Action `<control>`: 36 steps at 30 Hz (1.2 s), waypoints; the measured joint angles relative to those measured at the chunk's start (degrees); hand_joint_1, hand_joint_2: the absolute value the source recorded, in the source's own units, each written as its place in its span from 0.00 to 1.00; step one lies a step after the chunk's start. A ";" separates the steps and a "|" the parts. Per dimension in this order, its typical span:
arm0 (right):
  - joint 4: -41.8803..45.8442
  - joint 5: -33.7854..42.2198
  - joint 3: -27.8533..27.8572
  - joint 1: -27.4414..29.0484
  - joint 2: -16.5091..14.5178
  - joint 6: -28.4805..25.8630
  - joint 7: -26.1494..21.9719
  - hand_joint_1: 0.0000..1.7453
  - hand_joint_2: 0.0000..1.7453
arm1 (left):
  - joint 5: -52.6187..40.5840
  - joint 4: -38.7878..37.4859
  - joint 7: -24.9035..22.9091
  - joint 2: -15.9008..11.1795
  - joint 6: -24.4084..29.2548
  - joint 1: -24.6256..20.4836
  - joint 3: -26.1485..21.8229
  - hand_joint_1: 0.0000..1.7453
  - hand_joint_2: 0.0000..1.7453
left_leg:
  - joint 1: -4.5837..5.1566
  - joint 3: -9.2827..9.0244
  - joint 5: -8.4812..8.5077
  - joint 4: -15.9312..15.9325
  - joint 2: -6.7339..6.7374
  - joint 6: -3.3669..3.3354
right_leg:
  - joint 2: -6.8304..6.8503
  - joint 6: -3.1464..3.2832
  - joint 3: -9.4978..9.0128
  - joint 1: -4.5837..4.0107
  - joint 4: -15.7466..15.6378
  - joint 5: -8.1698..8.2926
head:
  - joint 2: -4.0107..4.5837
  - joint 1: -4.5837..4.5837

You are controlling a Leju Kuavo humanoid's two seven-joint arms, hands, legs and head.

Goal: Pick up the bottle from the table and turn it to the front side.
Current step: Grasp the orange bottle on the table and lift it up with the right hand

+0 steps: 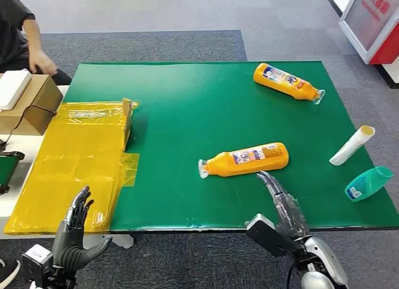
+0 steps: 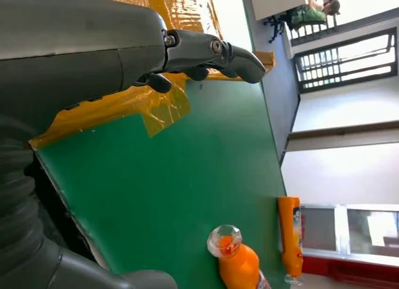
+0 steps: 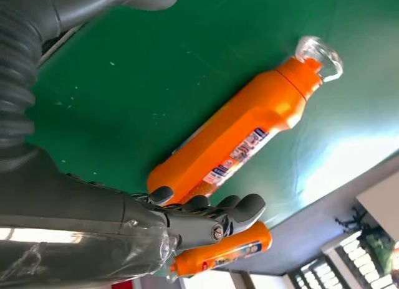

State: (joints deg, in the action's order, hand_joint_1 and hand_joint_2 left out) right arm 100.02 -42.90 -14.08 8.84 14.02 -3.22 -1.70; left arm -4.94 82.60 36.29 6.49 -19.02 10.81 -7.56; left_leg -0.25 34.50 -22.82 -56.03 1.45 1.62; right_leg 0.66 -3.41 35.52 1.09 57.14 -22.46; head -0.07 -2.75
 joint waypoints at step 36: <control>-46.40 4.18 -19.20 -47.06 4.15 19.12 5.67 0.00 1.00 | -0.43 -9.83 1.55 -0.75 -1.74 -6.73 1.45 0.00 1.00 | 0.00 0.11 0.30 0.00 -0.03 -0.02 | 0.05 -0.03 0.06 -0.01 0.01 0.17 | 0.00 0.01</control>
State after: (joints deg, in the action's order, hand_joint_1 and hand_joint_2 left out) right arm 53.61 -38.71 -33.28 -38.22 18.18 15.91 3.97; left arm -5.37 72.77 37.84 5.74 -20.75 4.08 -6.12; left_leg -0.25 34.61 -22.51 -56.04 1.42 1.59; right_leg 0.71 -3.44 35.57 1.08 57.15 -22.29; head -0.07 -2.75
